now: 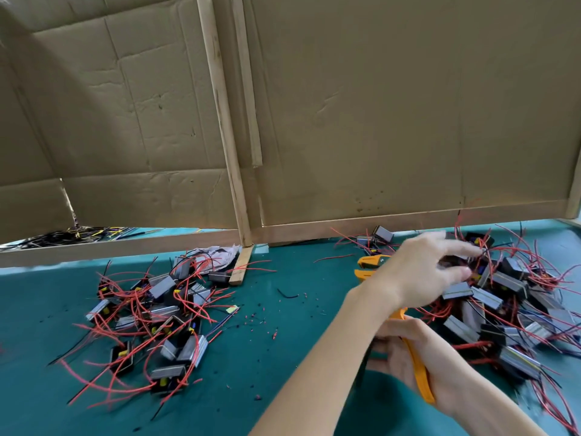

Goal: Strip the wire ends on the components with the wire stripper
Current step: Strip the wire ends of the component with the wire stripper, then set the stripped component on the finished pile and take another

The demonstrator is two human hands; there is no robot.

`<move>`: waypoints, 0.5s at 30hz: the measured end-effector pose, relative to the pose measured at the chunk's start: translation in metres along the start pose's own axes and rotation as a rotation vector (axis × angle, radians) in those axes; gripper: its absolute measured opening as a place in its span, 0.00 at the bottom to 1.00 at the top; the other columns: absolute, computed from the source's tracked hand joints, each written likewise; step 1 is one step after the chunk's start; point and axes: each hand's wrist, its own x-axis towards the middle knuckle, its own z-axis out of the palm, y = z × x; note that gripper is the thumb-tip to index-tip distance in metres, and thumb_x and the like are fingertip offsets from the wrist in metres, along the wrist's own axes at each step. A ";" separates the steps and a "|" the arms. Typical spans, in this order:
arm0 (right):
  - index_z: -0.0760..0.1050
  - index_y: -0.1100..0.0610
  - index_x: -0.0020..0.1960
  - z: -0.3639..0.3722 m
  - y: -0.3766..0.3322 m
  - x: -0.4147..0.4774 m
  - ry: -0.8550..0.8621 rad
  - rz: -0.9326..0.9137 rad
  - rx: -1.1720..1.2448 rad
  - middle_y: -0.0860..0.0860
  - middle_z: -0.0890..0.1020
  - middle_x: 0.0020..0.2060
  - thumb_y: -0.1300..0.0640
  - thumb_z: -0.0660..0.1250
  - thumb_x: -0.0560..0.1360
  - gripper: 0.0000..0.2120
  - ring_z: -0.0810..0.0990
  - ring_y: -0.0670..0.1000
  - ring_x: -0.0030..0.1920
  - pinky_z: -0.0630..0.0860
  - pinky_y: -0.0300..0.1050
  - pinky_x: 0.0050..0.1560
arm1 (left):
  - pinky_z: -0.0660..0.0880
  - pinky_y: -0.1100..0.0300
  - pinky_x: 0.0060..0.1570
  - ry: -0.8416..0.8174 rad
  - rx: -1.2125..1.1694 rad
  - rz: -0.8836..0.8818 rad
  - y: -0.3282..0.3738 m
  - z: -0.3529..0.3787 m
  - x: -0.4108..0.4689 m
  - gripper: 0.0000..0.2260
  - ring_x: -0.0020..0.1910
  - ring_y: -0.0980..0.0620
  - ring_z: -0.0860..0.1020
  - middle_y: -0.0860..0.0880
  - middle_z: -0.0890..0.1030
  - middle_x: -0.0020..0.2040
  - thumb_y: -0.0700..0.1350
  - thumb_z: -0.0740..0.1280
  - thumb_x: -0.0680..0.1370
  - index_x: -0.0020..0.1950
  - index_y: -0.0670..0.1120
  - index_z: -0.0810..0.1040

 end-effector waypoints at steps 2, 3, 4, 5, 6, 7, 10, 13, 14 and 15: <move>0.79 0.67 0.46 -0.002 0.001 0.003 0.042 0.025 0.026 0.65 0.81 0.40 0.70 0.69 0.54 0.20 0.83 0.61 0.36 0.82 0.54 0.35 | 0.70 0.57 0.65 0.033 -0.025 -0.034 -0.010 -0.008 -0.016 0.18 0.64 0.49 0.74 0.43 0.71 0.69 0.42 0.66 0.79 0.69 0.45 0.73; 0.76 0.68 0.47 -0.002 0.002 0.004 0.069 0.035 0.047 0.64 0.80 0.37 0.68 0.69 0.56 0.19 0.82 0.61 0.34 0.82 0.55 0.35 | 0.71 0.61 0.61 0.071 -0.034 -0.072 -0.017 -0.016 -0.025 0.18 0.60 0.51 0.76 0.45 0.73 0.68 0.42 0.66 0.79 0.69 0.44 0.73; 0.75 0.68 0.47 -0.001 0.002 0.005 0.100 0.039 0.066 0.64 0.80 0.36 0.67 0.68 0.58 0.17 0.82 0.62 0.34 0.82 0.56 0.35 | 0.71 0.64 0.58 0.119 -0.015 -0.120 -0.026 -0.027 -0.033 0.18 0.56 0.53 0.78 0.45 0.74 0.67 0.42 0.66 0.79 0.69 0.44 0.73; 0.75 0.67 0.47 -0.002 0.002 0.005 0.124 0.037 0.085 0.65 0.80 0.36 0.67 0.68 0.59 0.16 0.82 0.62 0.34 0.82 0.57 0.35 | 0.69 0.66 0.57 0.174 0.041 -0.177 -0.038 -0.039 -0.040 0.17 0.53 0.53 0.78 0.46 0.75 0.66 0.42 0.65 0.79 0.68 0.44 0.73; 0.75 0.67 0.48 -0.002 0.002 0.005 0.140 0.036 0.089 0.65 0.80 0.36 0.67 0.68 0.59 0.17 0.83 0.63 0.35 0.82 0.57 0.36 | 0.68 0.66 0.56 0.232 0.120 -0.247 -0.052 -0.053 -0.047 0.17 0.53 0.52 0.78 0.45 0.76 0.65 0.41 0.63 0.79 0.68 0.44 0.73; 0.75 0.67 0.49 -0.003 0.003 0.004 0.151 0.035 0.089 0.65 0.81 0.37 0.66 0.69 0.59 0.17 0.83 0.63 0.36 0.82 0.57 0.37 | 0.67 0.64 0.58 0.288 0.212 -0.337 -0.069 -0.067 -0.053 0.16 0.56 0.51 0.77 0.44 0.76 0.65 0.41 0.62 0.79 0.68 0.43 0.73; 0.75 0.66 0.50 -0.003 0.003 0.003 0.156 0.043 0.075 0.65 0.81 0.38 0.66 0.69 0.60 0.18 0.83 0.63 0.37 0.82 0.57 0.38 | 0.67 0.52 0.64 0.390 0.492 -0.692 -0.123 -0.102 -0.080 0.16 0.64 0.42 0.71 0.41 0.73 0.66 0.39 0.60 0.80 0.68 0.40 0.69; 0.76 0.67 0.48 -0.003 0.003 0.003 0.147 0.041 0.080 0.65 0.80 0.38 0.67 0.69 0.59 0.17 0.82 0.63 0.36 0.82 0.57 0.37 | 0.68 0.46 0.61 0.349 0.512 -0.972 -0.162 -0.117 -0.107 0.22 0.67 0.36 0.66 0.42 0.65 0.71 0.39 0.59 0.80 0.73 0.41 0.61; 0.76 0.67 0.48 -0.002 0.004 0.003 0.143 0.042 0.078 0.65 0.80 0.38 0.67 0.69 0.59 0.17 0.82 0.63 0.36 0.82 0.57 0.38 | 0.67 0.45 0.62 0.323 0.512 -1.017 -0.171 -0.119 -0.113 0.23 0.68 0.35 0.64 0.42 0.62 0.73 0.39 0.58 0.80 0.74 0.41 0.59; 0.76 0.67 0.48 -0.002 0.004 0.004 0.139 0.041 0.077 0.65 0.80 0.38 0.67 0.69 0.60 0.17 0.82 0.63 0.36 0.82 0.58 0.38 | 0.66 0.45 0.63 0.296 0.531 -1.040 -0.179 -0.119 -0.117 0.23 0.70 0.34 0.62 0.43 0.60 0.74 0.38 0.57 0.80 0.75 0.41 0.57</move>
